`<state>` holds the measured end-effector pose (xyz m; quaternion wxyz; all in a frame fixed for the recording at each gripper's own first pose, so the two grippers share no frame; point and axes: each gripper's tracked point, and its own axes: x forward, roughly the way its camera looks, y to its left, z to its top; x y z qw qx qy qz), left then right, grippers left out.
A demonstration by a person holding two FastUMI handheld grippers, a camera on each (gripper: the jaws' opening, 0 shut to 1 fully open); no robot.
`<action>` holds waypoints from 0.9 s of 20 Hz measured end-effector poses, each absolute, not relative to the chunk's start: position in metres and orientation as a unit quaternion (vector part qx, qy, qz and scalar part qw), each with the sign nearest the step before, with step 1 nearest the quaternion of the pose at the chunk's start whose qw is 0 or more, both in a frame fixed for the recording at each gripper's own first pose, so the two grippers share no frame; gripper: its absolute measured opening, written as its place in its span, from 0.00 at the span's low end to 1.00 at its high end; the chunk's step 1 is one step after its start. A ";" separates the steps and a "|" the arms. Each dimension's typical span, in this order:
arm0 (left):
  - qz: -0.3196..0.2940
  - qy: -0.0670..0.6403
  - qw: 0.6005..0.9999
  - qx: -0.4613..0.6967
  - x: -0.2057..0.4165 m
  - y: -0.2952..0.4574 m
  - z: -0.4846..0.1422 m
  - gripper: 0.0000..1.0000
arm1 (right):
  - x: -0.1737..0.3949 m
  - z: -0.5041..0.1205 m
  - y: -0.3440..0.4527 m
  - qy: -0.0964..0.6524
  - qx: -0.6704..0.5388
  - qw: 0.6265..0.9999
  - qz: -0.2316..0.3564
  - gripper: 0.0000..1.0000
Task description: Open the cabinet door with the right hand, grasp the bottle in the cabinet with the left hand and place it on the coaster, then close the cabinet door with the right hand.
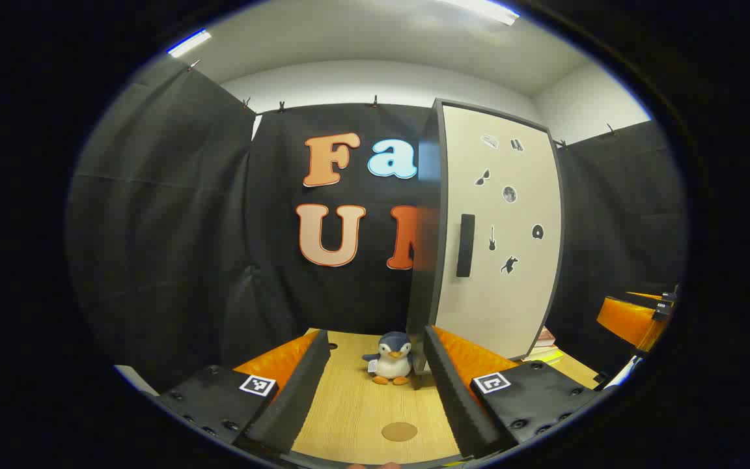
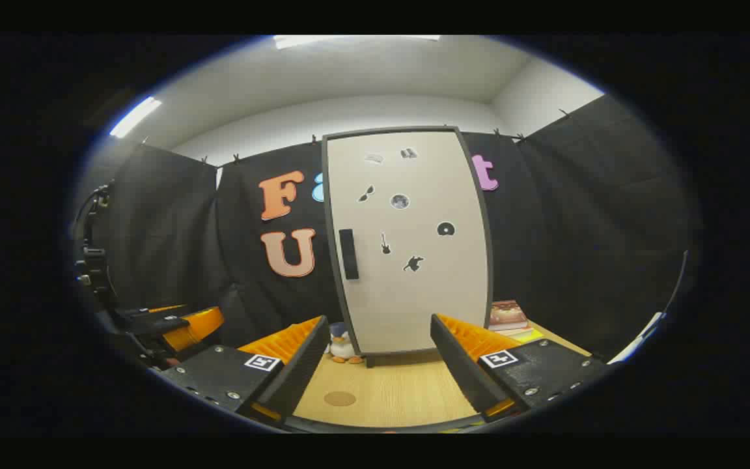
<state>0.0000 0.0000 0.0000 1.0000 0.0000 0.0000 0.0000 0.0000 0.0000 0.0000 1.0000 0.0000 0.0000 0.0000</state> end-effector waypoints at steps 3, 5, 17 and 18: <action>0.003 0.000 1.000 0.002 -0.002 -0.001 0.001 0.94 | -0.003 -0.003 -0.001 0.005 -0.003 1.000 0.002 0.96; 0.007 -0.001 1.000 0.004 -0.004 0.000 0.001 0.94 | -0.003 -0.001 -0.001 0.003 -0.002 1.000 0.005 0.95; 0.015 0.003 1.000 -0.002 -0.004 -0.002 -0.003 0.94 | -0.010 0.002 0.001 0.005 -0.004 1.000 0.016 0.96; 0.015 0.004 1.000 -0.001 -0.004 -0.003 -0.003 0.94 | -0.011 0.002 0.000 0.005 -0.004 1.000 0.015 0.96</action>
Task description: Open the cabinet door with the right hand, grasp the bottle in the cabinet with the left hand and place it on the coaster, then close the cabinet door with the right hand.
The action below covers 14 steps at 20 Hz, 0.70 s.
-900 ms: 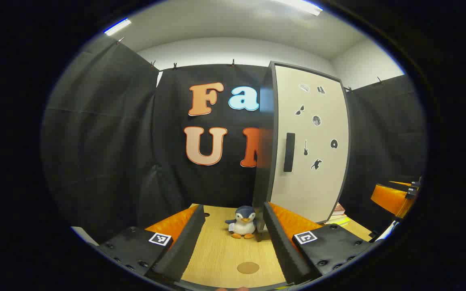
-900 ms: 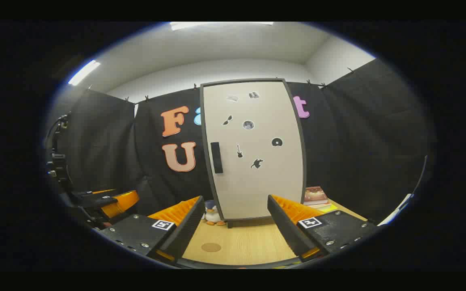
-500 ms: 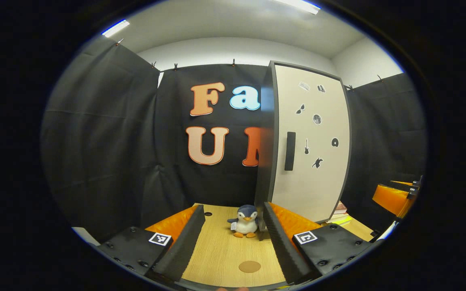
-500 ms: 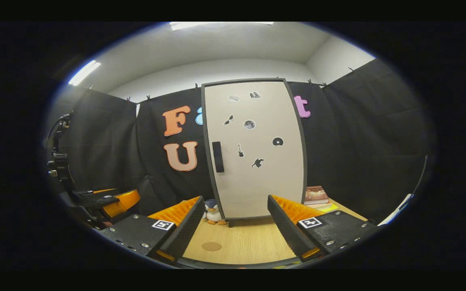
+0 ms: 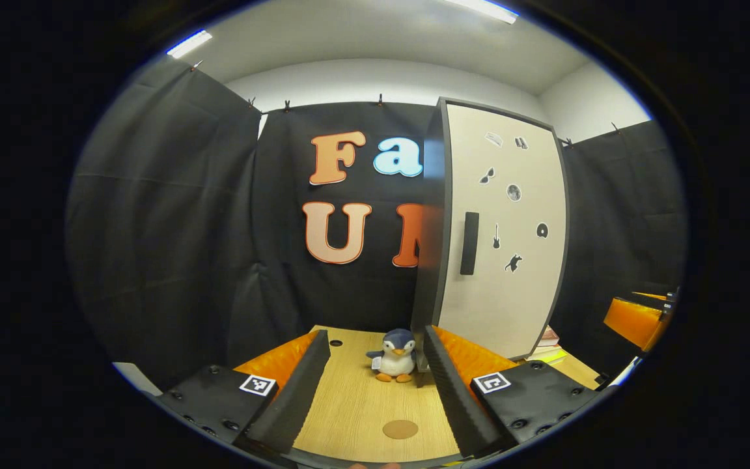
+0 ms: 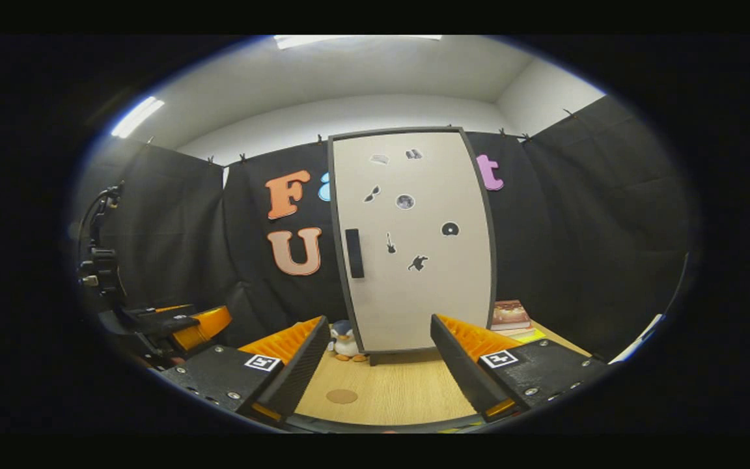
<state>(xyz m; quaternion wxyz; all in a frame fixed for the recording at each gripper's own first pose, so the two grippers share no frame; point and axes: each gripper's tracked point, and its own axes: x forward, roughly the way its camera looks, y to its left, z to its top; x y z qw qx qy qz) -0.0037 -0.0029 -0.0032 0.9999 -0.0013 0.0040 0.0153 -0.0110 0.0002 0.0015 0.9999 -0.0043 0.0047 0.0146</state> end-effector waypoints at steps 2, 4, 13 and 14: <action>0.013 0.005 1.000 0.000 -0.003 -0.006 -0.004 0.94 | -0.012 0.003 0.000 0.003 -0.006 1.000 0.015 0.96; 0.013 0.003 1.000 0.000 -0.002 -0.007 -0.002 0.94 | -0.015 0.005 -0.001 0.001 -0.006 1.000 0.013 1.00; 0.003 0.005 1.000 0.000 0.002 -0.014 -0.003 0.94 | -0.014 0.005 0.000 0.001 -0.006 1.000 0.013 0.96; 0.003 0.005 1.000 0.000 0.002 -0.013 -0.003 0.94 | -0.014 0.004 0.001 0.003 -0.006 1.000 0.014 0.96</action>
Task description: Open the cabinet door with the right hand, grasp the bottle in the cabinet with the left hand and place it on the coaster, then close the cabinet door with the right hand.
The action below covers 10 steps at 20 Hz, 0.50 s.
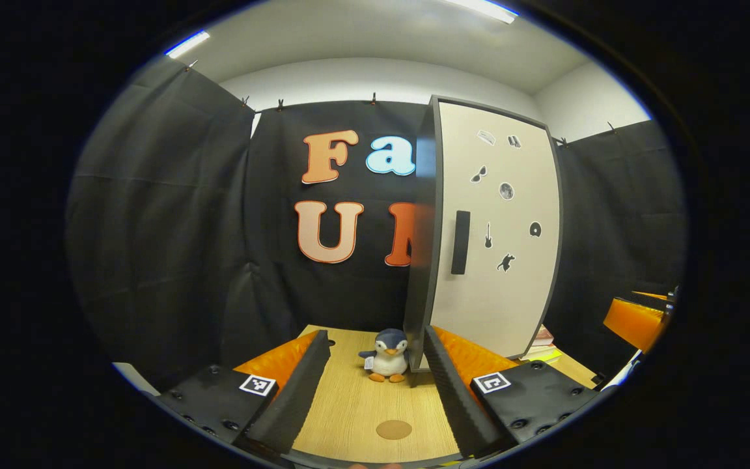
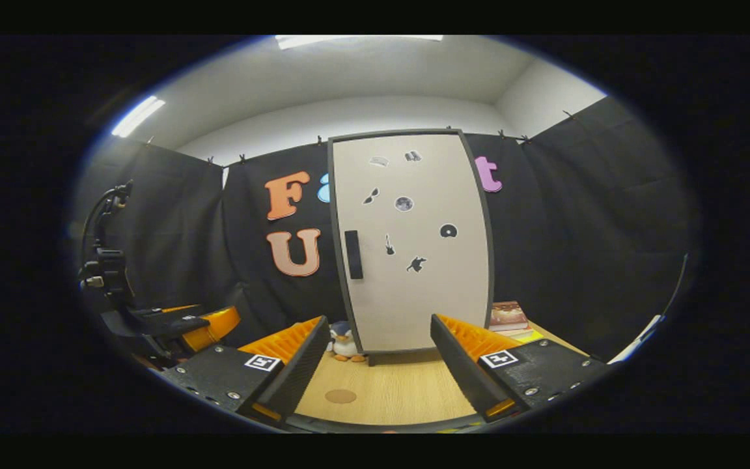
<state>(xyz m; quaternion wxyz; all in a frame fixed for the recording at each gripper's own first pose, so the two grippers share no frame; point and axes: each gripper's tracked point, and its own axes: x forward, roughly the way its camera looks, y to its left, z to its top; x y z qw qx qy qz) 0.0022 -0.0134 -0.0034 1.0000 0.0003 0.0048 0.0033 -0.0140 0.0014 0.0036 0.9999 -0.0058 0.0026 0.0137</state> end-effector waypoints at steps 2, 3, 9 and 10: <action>0.004 0.005 1.000 0.001 0.003 -0.012 -0.004 0.94 | -0.011 0.004 0.005 0.004 -0.004 1.000 0.017 0.96; 0.005 0.006 1.000 0.002 0.003 -0.010 -0.003 0.94 | -0.010 0.003 0.006 0.004 -0.005 1.000 0.018 0.95; 0.006 0.003 1.000 0.003 0.005 -0.009 -0.002 0.94 | -0.007 0.003 0.007 0.003 -0.005 1.000 0.020 0.96; 0.007 0.004 1.000 0.002 0.005 -0.008 -0.003 0.94 | -0.007 0.004 0.006 0.002 -0.005 1.000 0.019 0.96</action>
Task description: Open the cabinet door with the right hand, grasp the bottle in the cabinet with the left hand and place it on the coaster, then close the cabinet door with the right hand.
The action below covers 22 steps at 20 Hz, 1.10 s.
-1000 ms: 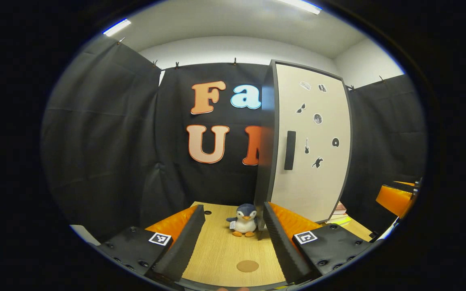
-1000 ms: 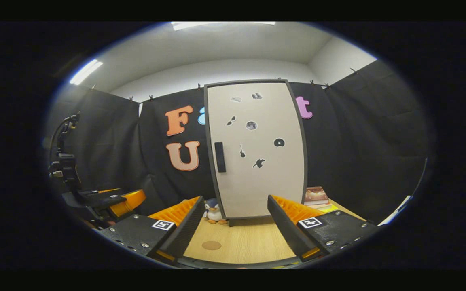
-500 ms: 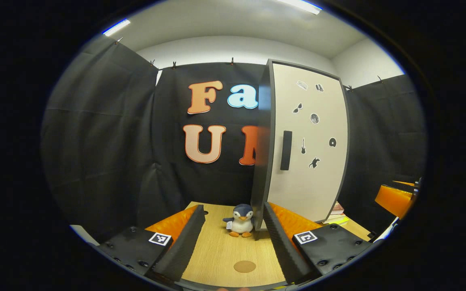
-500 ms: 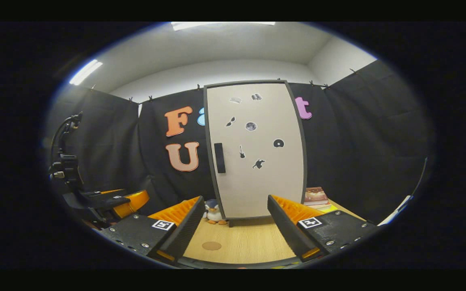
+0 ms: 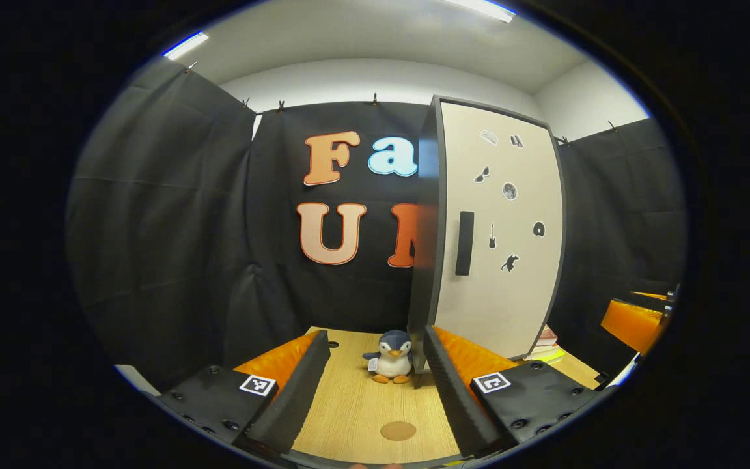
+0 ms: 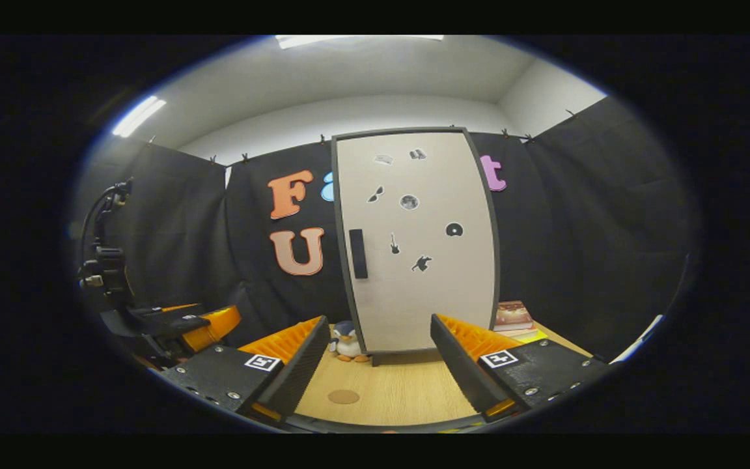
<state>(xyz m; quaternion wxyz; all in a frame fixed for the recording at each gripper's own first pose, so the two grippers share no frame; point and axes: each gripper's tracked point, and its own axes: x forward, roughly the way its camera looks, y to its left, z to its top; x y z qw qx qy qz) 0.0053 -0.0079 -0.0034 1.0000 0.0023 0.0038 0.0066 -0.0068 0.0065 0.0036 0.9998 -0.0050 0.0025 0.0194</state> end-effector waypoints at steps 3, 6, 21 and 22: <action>0.006 0.005 1.000 0.001 0.006 -0.010 -0.003 0.94 | -0.007 0.004 0.004 0.003 -0.006 1.000 0.018 0.96; 0.004 0.000 1.000 0.002 0.006 -0.012 0.001 0.94 | -0.007 0.007 0.002 -0.002 -0.007 1.000 0.016 0.95; 0.012 -0.009 1.000 -0.007 0.006 0.006 0.011 0.95 | 0.062 0.038 0.032 -0.022 -0.015 0.999 0.040 0.96; 0.013 -0.009 1.000 -0.008 0.006 0.009 0.010 0.94 | 0.073 0.043 0.037 -0.028 -0.020 0.999 0.042 1.00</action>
